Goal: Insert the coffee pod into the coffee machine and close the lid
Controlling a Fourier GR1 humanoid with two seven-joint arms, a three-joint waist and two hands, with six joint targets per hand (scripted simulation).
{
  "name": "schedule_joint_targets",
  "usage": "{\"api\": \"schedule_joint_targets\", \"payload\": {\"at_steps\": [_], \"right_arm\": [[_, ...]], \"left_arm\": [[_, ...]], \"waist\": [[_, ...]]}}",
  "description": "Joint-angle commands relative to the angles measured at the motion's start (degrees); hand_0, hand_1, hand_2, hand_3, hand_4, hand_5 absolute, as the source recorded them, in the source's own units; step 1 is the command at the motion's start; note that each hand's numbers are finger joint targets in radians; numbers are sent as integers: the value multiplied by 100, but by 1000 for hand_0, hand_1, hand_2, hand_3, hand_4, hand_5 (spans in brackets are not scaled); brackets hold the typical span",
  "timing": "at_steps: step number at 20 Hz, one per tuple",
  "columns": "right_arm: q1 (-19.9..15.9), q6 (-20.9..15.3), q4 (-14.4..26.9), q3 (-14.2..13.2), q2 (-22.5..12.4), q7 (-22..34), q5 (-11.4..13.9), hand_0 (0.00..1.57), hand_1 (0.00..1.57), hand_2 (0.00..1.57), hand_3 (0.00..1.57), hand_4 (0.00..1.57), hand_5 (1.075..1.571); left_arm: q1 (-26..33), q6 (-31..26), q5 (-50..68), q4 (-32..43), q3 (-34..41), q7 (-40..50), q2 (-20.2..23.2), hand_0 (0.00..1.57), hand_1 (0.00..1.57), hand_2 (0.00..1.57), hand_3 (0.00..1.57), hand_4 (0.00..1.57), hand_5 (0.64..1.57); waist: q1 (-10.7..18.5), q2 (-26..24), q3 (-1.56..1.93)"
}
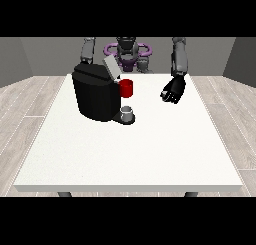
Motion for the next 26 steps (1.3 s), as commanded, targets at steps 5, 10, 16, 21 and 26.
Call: {"api": "schedule_joint_targets", "payload": {"at_steps": [5, 10, 16, 21, 26], "right_arm": [[-14, 11, 590, -327, -253, -171, -3, 0, 0, 0, 0, 0, 1571], [98, -83, 1030, -315, -176, -99, 92, 0, 0, 0, 0, 0, 1571], [234, -202, 1021, -53, 25, -206, 304, 0, 0, 0, 0, 0, 1571], [76, -116, 995, -128, 5, -143, 208, 0, 0, 0, 0, 0, 1571], [-231, 235, 900, -328, -132, -427, -192, 0, 0, 0, 0, 0, 1571]], "left_arm": [[-489, -778, 411, -139, 329, -40, -220, 1447, 1447, 1431, 1354, 530, 1571], [-846, -1682, 421, -392, 172, 352, -397, 1371, 1371, 1379, 1325, 504, 1571], [-1285, -2054, 424, -549, 303, 648, -401, 1340, 1340, 1372, 1351, 562, 1571], [-1399, -1964, 281, -774, 194, 835, -775, 1340, 1340, 1372, 1351, 562, 1571], [-2134, -2407, 677, -667, 778, 1182, -549, 956, 956, 1160, 1358, 517, 1571]], "waist": [[131, -323, 0], [275, -887, 3], [114, -1053, 1], [57, -1068, 1], [-108, -817, 2]]}}
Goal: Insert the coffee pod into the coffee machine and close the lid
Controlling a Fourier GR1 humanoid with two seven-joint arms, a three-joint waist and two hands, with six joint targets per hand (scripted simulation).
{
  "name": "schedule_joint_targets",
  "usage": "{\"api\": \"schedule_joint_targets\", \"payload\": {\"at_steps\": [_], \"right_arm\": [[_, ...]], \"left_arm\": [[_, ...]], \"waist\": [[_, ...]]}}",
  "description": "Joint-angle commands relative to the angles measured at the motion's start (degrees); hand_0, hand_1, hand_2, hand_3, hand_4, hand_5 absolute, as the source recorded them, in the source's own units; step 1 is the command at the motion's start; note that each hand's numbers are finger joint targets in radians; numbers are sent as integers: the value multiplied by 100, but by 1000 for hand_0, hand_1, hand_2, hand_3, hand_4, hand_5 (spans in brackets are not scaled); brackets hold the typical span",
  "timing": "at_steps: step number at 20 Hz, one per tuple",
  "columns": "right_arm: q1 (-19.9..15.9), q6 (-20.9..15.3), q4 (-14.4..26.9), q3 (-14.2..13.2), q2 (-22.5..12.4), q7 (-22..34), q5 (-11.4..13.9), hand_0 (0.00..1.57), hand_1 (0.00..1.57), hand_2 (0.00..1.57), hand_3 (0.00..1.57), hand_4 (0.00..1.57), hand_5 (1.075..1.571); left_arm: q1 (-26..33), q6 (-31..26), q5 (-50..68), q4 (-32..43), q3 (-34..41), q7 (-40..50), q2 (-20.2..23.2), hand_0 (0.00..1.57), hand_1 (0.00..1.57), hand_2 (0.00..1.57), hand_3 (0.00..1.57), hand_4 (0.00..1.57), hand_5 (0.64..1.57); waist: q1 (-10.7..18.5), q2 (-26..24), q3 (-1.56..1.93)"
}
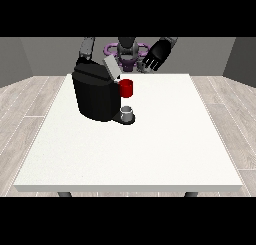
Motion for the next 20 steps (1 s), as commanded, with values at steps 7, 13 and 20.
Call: {"api": "schedule_joint_targets", "payload": {"at_steps": [7, 13, 20], "right_arm": [[-504, 100, -566, 86, -53, 193, 30, 0, 0, 0, 0, 0, 1571], [-545, -198, -566, -19, -61, 93, 187, 0, 0, 0, 0, 37, 1571], [-1298, 41, -671, -423, -359, 359, -150, 0, 0, 0, 0, 0, 1571]], "left_arm": [[-1099, -182, 211, 306, 623, 605, 286, 1216, 1216, 1265, 1256, 470, 1571], [-1291, -128, 105, 298, 611, 592, 341, 1222, 1222, 1288, 1238, 475, 1571], [-1693, -305, 72, 454, 676, 309, 690, 1195, 1195, 1286, 1247, 487, 1571]], "waist": [[-717, 449, -1], [-646, 715, 0], [-717, 1300, 0]]}}
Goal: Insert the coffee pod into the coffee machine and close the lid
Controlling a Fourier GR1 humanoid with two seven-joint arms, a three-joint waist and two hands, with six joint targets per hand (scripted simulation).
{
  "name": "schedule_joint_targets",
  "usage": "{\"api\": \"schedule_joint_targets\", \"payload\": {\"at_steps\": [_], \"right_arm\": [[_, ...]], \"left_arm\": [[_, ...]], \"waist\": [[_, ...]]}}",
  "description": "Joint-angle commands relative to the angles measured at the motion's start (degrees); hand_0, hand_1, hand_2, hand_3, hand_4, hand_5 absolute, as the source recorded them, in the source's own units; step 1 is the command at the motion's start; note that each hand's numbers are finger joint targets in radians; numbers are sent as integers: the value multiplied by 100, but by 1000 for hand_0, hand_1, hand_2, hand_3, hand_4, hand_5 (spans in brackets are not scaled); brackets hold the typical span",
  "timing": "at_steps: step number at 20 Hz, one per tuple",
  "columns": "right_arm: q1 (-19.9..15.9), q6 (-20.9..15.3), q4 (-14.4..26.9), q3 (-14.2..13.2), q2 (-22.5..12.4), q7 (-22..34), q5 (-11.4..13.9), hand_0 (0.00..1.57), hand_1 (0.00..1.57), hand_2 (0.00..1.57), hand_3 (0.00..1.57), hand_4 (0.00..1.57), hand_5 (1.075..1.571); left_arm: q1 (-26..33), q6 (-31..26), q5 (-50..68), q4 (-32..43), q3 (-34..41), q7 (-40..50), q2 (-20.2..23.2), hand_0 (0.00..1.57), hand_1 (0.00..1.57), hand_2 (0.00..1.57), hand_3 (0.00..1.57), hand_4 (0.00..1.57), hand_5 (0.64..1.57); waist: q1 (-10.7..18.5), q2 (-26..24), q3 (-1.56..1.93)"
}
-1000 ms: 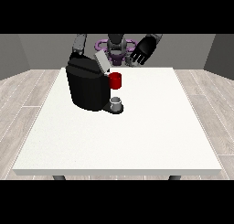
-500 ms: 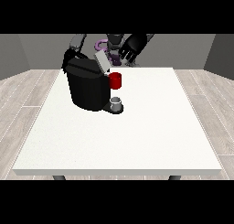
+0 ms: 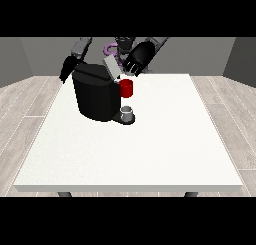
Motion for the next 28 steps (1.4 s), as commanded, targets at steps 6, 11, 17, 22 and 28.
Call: {"api": "schedule_joint_targets", "payload": {"at_steps": [6, 11, 17, 22, 28], "right_arm": [[173, 56, 70, -3, 11, -237, -29, 0, 0, 0, 0, 100, 1571], [-144, 82, 30, -114, -220, 129, 22, 0, 0, 0, 0, 161, 1571], [3, -157, 59, -46, 28, -240, 90, 0, 0, 0, 0, 0, 1571], [-348, -56, 0, -213, -130, 119, -35, 0, 0, 0, 0, 165, 1571], [-300, 37, 195, -493, -249, -15, -280, 0, 0, 0, 0, 0, 1571]], "left_arm": [[-209, -5, -62, 164, 45, 94, -12, 1195, 1195, 1260, 1229, 464, 1571], [-203, 38, -75, 298, 76, -86, 10, 1243, 1243, 1284, 1230, 423, 1571], [-385, -36, -136, 303, 68, -177, 144, 1196, 1196, 1252, 1201, 418, 1571], [-481, 68, -209, 347, 46, -102, 54, 1216, 1216, 1259, 1200, 417, 1571], [-338, 232, -236, 237, 17, -364, -3, 1212, 1212, 1245, 1199, 352, 1571]], "waist": [[-108, 155, 1], [-100, 377, -1], [-92, 487, 1], [-132, 452, 1], [33, 446, 1]]}}
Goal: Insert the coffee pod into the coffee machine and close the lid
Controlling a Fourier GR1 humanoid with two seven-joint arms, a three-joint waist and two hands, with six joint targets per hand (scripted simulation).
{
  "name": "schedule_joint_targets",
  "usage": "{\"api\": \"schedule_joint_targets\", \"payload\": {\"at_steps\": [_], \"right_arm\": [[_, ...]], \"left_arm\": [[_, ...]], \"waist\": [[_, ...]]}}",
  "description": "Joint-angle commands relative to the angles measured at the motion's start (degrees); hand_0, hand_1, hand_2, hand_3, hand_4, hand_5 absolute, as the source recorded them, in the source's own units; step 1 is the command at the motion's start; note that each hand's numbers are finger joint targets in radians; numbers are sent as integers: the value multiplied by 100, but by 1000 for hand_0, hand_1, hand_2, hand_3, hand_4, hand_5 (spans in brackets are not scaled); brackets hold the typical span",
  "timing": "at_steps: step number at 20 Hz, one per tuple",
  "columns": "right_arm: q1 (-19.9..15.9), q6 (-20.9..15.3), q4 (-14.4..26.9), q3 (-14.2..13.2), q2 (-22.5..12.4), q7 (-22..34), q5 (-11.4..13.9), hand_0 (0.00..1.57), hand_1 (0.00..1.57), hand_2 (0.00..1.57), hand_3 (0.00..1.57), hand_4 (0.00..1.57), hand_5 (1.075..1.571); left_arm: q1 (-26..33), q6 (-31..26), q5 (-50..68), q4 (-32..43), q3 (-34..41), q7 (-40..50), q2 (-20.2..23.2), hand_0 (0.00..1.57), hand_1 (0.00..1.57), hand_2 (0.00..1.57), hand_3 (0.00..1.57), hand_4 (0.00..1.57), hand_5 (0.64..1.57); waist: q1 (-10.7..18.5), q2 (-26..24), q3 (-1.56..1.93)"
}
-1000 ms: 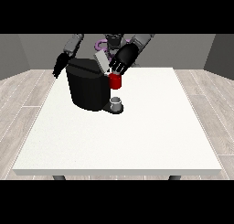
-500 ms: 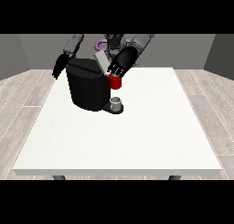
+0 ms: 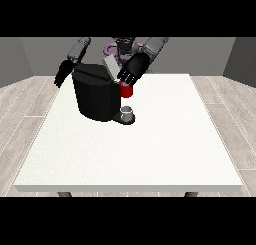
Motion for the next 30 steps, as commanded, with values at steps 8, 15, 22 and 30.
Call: {"api": "schedule_joint_targets", "payload": {"at_steps": [8, 15, 22, 30], "right_arm": [[-171, -233, 5, 144, 130, -110, 218, 0, 0, 0, 0, 0, 1571], [53, -23, 9, 77, 20, -14, 79, 0, 0, 0, 0, 0, 1571], [-22, -283, -146, 256, 304, -42, 212, 0, 0, 0, 0, 0, 1571], [-242, -200, -79, 176, 169, -116, 182, 0, 0, 0, 0, 85, 1571]], "left_arm": [[-219, 421, -334, -21, -129, -96, 97, 1225, 1225, 1244, 1157, 0, 1571], [-9, 535, -668, 50, -371, -127, 141, 1160, 1160, 1178, 1050, 0, 1571], [-213, 646, -511, 181, -84, -384, 273, 1110, 1110, 1122, 969, 0, 1571], [-290, 904, -572, 86, -61, -712, 335, 1212, 1212, 1186, 971, 0, 1571]], "waist": [[-30, 256, 0], [-119, 62, 1], [-193, 268, 0], [-166, 509, 0]]}}
